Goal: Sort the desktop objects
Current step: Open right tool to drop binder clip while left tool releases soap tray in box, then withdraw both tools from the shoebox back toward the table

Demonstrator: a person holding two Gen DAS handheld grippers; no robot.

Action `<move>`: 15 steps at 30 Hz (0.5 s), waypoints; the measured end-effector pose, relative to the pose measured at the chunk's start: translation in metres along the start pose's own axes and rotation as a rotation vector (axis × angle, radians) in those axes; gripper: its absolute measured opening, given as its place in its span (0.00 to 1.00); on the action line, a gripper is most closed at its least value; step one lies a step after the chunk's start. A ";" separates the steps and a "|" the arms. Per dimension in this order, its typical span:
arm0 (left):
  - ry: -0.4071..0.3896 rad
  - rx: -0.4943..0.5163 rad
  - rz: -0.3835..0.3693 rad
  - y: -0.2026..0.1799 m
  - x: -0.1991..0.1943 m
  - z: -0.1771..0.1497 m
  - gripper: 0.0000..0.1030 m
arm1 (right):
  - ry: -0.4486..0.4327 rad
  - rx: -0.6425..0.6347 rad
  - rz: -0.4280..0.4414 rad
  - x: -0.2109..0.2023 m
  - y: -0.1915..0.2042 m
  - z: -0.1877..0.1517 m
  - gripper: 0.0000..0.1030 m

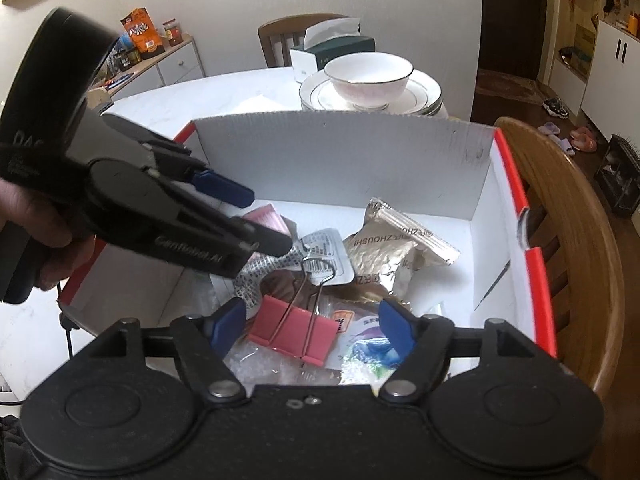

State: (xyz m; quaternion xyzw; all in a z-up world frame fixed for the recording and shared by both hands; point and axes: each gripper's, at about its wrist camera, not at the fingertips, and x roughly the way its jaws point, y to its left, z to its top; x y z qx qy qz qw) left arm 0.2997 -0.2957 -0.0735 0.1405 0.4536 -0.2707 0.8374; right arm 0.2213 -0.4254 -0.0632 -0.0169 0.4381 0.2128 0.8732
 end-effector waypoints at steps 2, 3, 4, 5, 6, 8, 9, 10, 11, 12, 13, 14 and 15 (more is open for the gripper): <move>-0.011 0.004 0.005 -0.002 -0.006 -0.002 0.56 | -0.010 0.000 0.001 -0.003 -0.002 0.001 0.74; -0.019 0.003 0.003 -0.003 -0.009 -0.004 0.57 | -0.016 -0.001 0.002 -0.004 -0.002 0.001 0.76; -0.027 0.000 0.000 -0.004 -0.012 -0.005 0.58 | -0.024 -0.002 0.004 -0.006 -0.002 0.002 0.78; -0.033 -0.006 -0.003 -0.004 -0.015 -0.007 0.58 | -0.031 -0.003 0.006 -0.007 -0.003 0.002 0.79; -0.041 -0.014 -0.009 -0.003 -0.019 -0.009 0.58 | -0.038 -0.005 0.010 -0.009 -0.003 0.002 0.79; -0.053 -0.026 -0.014 -0.003 -0.025 -0.012 0.59 | -0.050 -0.009 0.015 -0.013 -0.003 0.002 0.82; -0.059 -0.031 -0.014 -0.003 -0.028 -0.014 0.59 | -0.056 -0.009 0.016 -0.015 -0.003 0.002 0.83; -0.066 -0.035 -0.015 -0.003 -0.031 -0.016 0.59 | -0.062 -0.009 0.017 -0.016 -0.003 0.003 0.83; -0.073 -0.040 -0.018 -0.003 -0.035 -0.018 0.59 | -0.066 -0.009 0.016 -0.018 -0.002 0.003 0.84; -0.081 -0.044 -0.021 -0.003 -0.038 -0.021 0.59 | -0.071 -0.008 0.014 -0.019 -0.002 0.002 0.84; -0.088 -0.048 -0.022 -0.003 -0.040 -0.023 0.59 | -0.076 -0.006 0.011 -0.021 -0.002 0.002 0.84; -0.093 -0.052 -0.022 -0.003 -0.044 -0.024 0.59 | -0.079 -0.004 0.008 -0.023 -0.002 0.001 0.84; -0.101 -0.053 -0.023 -0.003 -0.047 -0.026 0.59 | -0.083 -0.002 0.005 -0.025 -0.001 0.000 0.85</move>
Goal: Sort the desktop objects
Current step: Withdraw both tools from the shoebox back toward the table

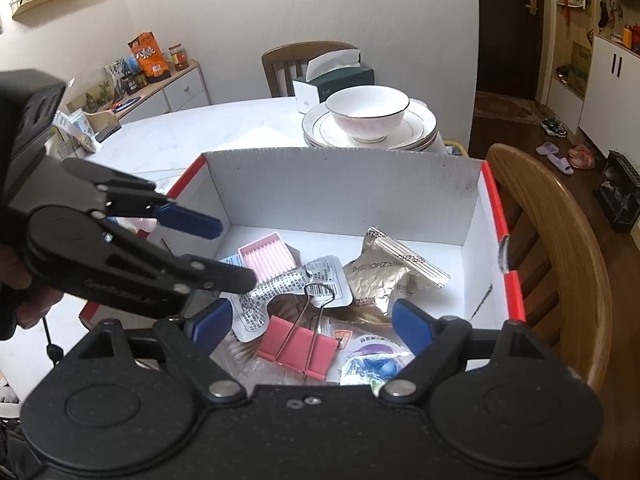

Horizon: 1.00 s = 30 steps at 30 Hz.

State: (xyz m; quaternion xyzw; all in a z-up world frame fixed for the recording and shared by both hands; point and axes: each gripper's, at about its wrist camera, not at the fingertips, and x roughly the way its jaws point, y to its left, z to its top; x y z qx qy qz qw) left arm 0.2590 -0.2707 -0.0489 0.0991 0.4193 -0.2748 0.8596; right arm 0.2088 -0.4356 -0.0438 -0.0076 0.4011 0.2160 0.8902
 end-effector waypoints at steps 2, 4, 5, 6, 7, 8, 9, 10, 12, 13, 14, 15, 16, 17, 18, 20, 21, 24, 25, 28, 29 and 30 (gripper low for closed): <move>-0.015 0.000 -0.002 0.000 -0.006 -0.003 0.59 | -0.009 0.001 -0.006 -0.004 0.001 0.000 0.85; -0.031 0.000 0.001 0.000 -0.014 -0.007 0.59 | -0.019 0.002 -0.016 -0.008 0.003 0.000 0.86; -0.039 -0.002 0.002 0.000 -0.017 -0.009 0.60 | -0.024 0.004 -0.021 -0.010 0.004 0.000 0.87; -0.046 -0.005 0.001 0.001 -0.021 -0.011 0.60 | -0.030 0.008 -0.025 -0.011 0.006 0.000 0.87; -0.056 -0.007 -0.003 0.002 -0.026 -0.013 0.62 | -0.036 0.012 -0.028 -0.013 0.007 0.000 0.87; -0.065 -0.008 -0.004 0.002 -0.030 -0.016 0.63 | -0.042 0.015 -0.033 -0.015 0.009 0.000 0.88; -0.075 -0.008 -0.003 0.003 -0.035 -0.018 0.63 | -0.048 0.017 -0.036 -0.016 0.011 0.000 0.88; -0.085 -0.007 -0.004 0.004 -0.039 -0.021 0.63 | -0.055 0.021 -0.039 -0.017 0.014 0.000 0.88; -0.104 -0.004 0.001 0.007 -0.048 -0.026 0.65 | -0.069 0.027 -0.043 -0.019 0.019 0.001 0.89; -0.113 -0.003 0.003 0.009 -0.053 -0.028 0.66 | -0.076 0.030 -0.048 -0.021 0.022 0.002 0.90; -0.122 -0.004 0.003 0.012 -0.057 -0.030 0.67 | -0.084 0.033 -0.052 -0.022 0.025 0.002 0.90; -0.128 -0.007 0.005 0.016 -0.061 -0.033 0.68 | -0.091 0.036 -0.057 -0.023 0.028 0.003 0.91; -0.134 -0.008 0.008 0.019 -0.065 -0.035 0.68 | -0.099 0.039 -0.062 -0.024 0.032 0.004 0.91; -0.139 -0.009 0.010 0.022 -0.069 -0.037 0.69 | -0.104 0.042 -0.068 -0.024 0.036 0.005 0.91; -0.144 -0.011 0.010 0.025 -0.074 -0.039 0.70 | -0.110 0.046 -0.073 -0.024 0.040 0.006 0.91; -0.153 -0.014 0.014 0.033 -0.081 -0.043 0.73 | -0.121 0.057 -0.081 -0.024 0.048 0.009 0.91; -0.157 -0.012 0.016 0.036 -0.085 -0.045 0.73 | -0.125 0.061 -0.086 -0.024 0.052 0.010 0.91; -0.169 0.000 0.027 0.046 -0.096 -0.053 0.73 | -0.139 0.070 -0.098 -0.022 0.066 0.013 0.92; -0.174 0.001 0.029 0.050 -0.099 -0.055 0.74 | -0.144 0.071 -0.103 -0.021 0.071 0.014 0.92; -0.188 -0.001 0.023 0.062 -0.109 -0.061 0.79 | -0.156 0.068 -0.117 -0.018 0.087 0.016 0.93; -0.192 0.000 0.026 0.066 -0.113 -0.064 0.79 | -0.159 0.068 -0.118 -0.018 0.092 0.017 0.93; -0.196 0.000 0.027 0.071 -0.115 -0.066 0.79 | -0.160 0.066 -0.117 -0.016 0.097 0.018 0.93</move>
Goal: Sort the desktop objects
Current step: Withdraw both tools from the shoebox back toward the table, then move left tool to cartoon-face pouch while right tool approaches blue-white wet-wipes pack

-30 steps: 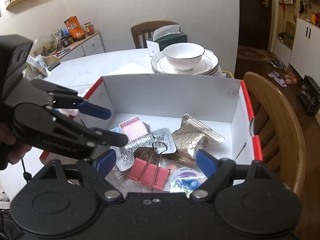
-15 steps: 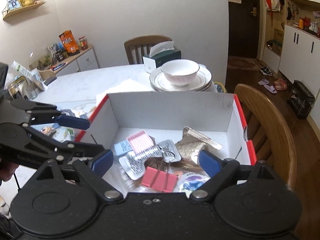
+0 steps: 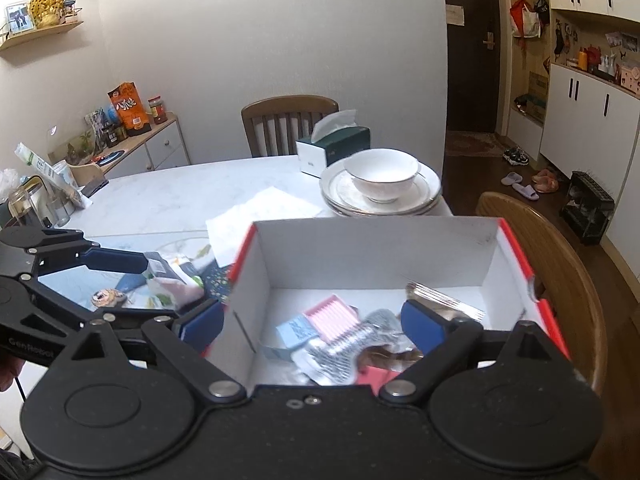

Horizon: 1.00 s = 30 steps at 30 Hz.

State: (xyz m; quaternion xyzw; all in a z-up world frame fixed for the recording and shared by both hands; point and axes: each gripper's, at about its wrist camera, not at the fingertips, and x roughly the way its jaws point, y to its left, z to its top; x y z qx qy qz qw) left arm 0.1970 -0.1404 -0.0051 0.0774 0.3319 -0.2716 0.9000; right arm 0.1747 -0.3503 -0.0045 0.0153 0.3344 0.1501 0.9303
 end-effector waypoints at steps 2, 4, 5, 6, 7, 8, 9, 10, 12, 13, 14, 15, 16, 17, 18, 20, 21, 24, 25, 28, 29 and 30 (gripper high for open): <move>-0.003 -0.005 0.004 0.009 -0.006 -0.004 0.79 | -0.002 -0.008 0.004 0.003 0.011 0.002 0.94; -0.005 -0.012 0.008 0.019 -0.011 -0.008 0.80 | -0.001 -0.018 0.012 0.006 0.023 0.004 0.94; -0.006 -0.014 0.010 0.024 -0.014 -0.010 0.81 | 0.001 -0.023 0.015 0.009 0.030 0.006 0.94; -0.006 -0.017 0.014 0.029 -0.017 -0.013 0.81 | 0.003 -0.027 0.019 0.011 0.036 0.007 0.94; -0.007 -0.019 0.018 0.033 -0.019 -0.015 0.81 | 0.005 -0.032 0.026 0.014 0.042 0.008 0.94; -0.008 -0.020 0.023 0.038 -0.021 -0.018 0.81 | 0.006 -0.038 0.031 0.016 0.048 0.010 0.95; -0.008 -0.023 0.028 0.043 -0.024 -0.020 0.82 | 0.008 -0.046 0.036 0.019 0.055 0.012 0.95; -0.008 -0.027 0.032 0.048 -0.025 -0.023 0.84 | 0.009 -0.053 0.041 0.022 0.062 0.014 0.95; -0.012 -0.037 0.043 0.060 -0.029 -0.028 0.89 | 0.012 -0.066 0.053 0.028 0.074 0.017 0.95; -0.016 -0.041 0.047 0.066 -0.031 -0.031 0.94 | 0.014 -0.073 0.058 0.031 0.081 0.019 0.95; -0.020 -0.044 0.053 0.071 -0.033 -0.034 1.00 | 0.015 -0.081 0.062 0.034 0.087 0.020 0.96; -0.025 -0.045 0.061 0.076 -0.035 -0.036 1.00 | 0.017 -0.089 0.067 0.037 0.093 0.021 0.96; -0.028 -0.047 0.067 0.081 -0.037 -0.039 1.00 | 0.020 -0.097 0.072 0.040 0.100 0.023 0.96; -0.028 -0.052 0.071 0.086 -0.038 -0.043 1.00 | 0.023 -0.104 0.075 0.044 0.106 0.024 0.96; -0.025 -0.057 0.074 0.092 -0.039 -0.045 1.00 | 0.027 -0.111 0.079 0.048 0.112 0.025 0.96; -0.020 -0.067 0.083 0.103 -0.040 -0.051 1.00 | 0.036 -0.125 0.088 0.057 0.123 0.026 0.96; -0.017 -0.074 0.087 0.108 -0.040 -0.053 1.00 | 0.041 -0.133 0.090 0.061 0.129 0.027 0.96; -0.008 -0.095 0.101 0.124 -0.040 -0.061 1.00 | 0.049 -0.164 0.104 0.074 0.145 0.031 0.96; -0.004 -0.101 0.106 0.129 -0.039 -0.063 1.00 | 0.052 -0.173 0.105 0.079 0.150 0.032 0.96; 0.004 -0.108 0.131 0.142 -0.035 -0.072 1.00 | 0.065 -0.195 0.107 0.094 0.162 0.035 0.96; 0.011 -0.112 0.136 0.146 -0.034 -0.075 1.00 | 0.069 -0.203 0.105 0.099 0.166 0.035 0.96; 0.019 -0.117 0.140 0.151 -0.032 -0.077 1.00 | 0.073 -0.212 0.105 0.104 0.169 0.036 0.96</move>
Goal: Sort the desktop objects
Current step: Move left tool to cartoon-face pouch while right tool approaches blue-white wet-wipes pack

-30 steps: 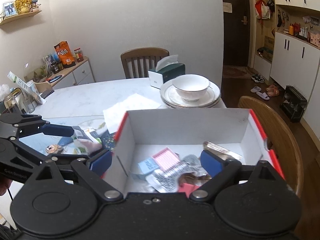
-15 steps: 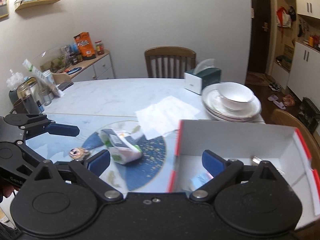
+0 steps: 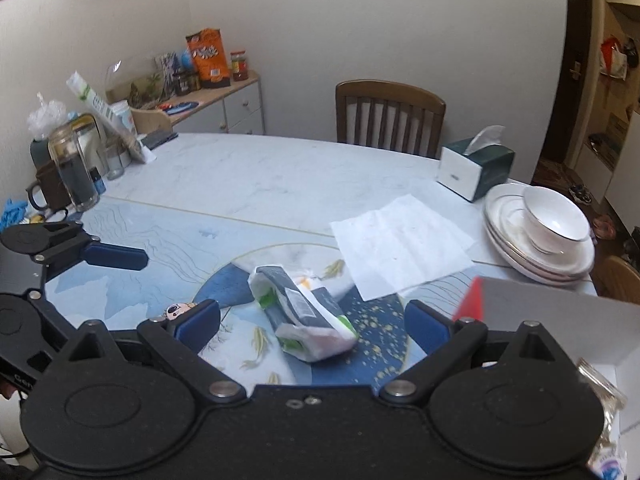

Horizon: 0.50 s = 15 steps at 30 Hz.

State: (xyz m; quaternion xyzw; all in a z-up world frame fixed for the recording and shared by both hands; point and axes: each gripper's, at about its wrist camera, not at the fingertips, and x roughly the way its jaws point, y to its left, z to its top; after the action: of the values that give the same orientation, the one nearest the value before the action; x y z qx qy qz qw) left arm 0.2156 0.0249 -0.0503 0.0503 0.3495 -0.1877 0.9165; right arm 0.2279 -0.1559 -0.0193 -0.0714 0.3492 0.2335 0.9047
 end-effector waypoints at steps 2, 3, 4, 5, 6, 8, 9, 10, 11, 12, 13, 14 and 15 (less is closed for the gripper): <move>0.012 -0.009 0.013 0.008 0.005 -0.005 1.00 | 0.017 -0.015 -0.001 0.011 0.004 0.003 0.96; 0.019 -0.013 0.018 0.012 0.007 -0.007 1.00 | 0.025 -0.018 0.001 0.017 0.005 0.003 0.96; 0.025 -0.015 0.023 0.016 0.010 -0.010 1.00 | 0.034 -0.022 0.005 0.022 0.006 0.004 0.96; 0.030 -0.016 0.029 0.020 0.012 -0.013 1.00 | 0.042 -0.026 0.004 0.027 0.008 0.004 0.96; 0.033 -0.018 0.034 0.023 0.015 -0.015 1.00 | 0.050 -0.028 0.003 0.032 0.008 0.004 0.96; 0.037 -0.024 0.045 0.029 0.020 -0.019 1.00 | 0.066 -0.030 0.004 0.042 0.009 0.004 0.96; 0.044 -0.026 0.054 0.030 0.023 -0.021 1.00 | 0.073 -0.032 -0.002 0.047 0.009 0.004 0.96; 0.050 -0.028 0.057 0.033 0.026 -0.022 1.00 | 0.080 -0.033 -0.004 0.051 0.009 0.004 0.96; 0.054 -0.030 0.058 0.034 0.029 -0.023 1.00 | 0.088 -0.033 -0.006 0.056 0.009 0.004 0.96; 0.058 -0.031 0.060 0.035 0.031 -0.024 1.00 | 0.097 -0.032 -0.009 0.062 0.009 0.004 0.96; 0.062 -0.031 0.064 0.036 0.033 -0.025 1.00 | 0.104 -0.033 -0.010 0.066 0.009 0.004 0.96; 0.066 -0.032 0.066 0.037 0.036 -0.025 1.00 | 0.110 -0.033 -0.011 0.071 0.009 0.004 0.95; 0.069 -0.035 0.065 0.038 0.038 -0.025 1.00 | 0.117 -0.034 -0.011 0.075 0.010 0.004 0.95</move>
State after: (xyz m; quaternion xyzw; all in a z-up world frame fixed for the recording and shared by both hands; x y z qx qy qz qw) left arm 0.2401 0.0535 -0.0960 0.0520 0.3826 -0.1500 0.9102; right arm 0.2744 -0.1184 -0.0660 -0.1024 0.3969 0.2299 0.8827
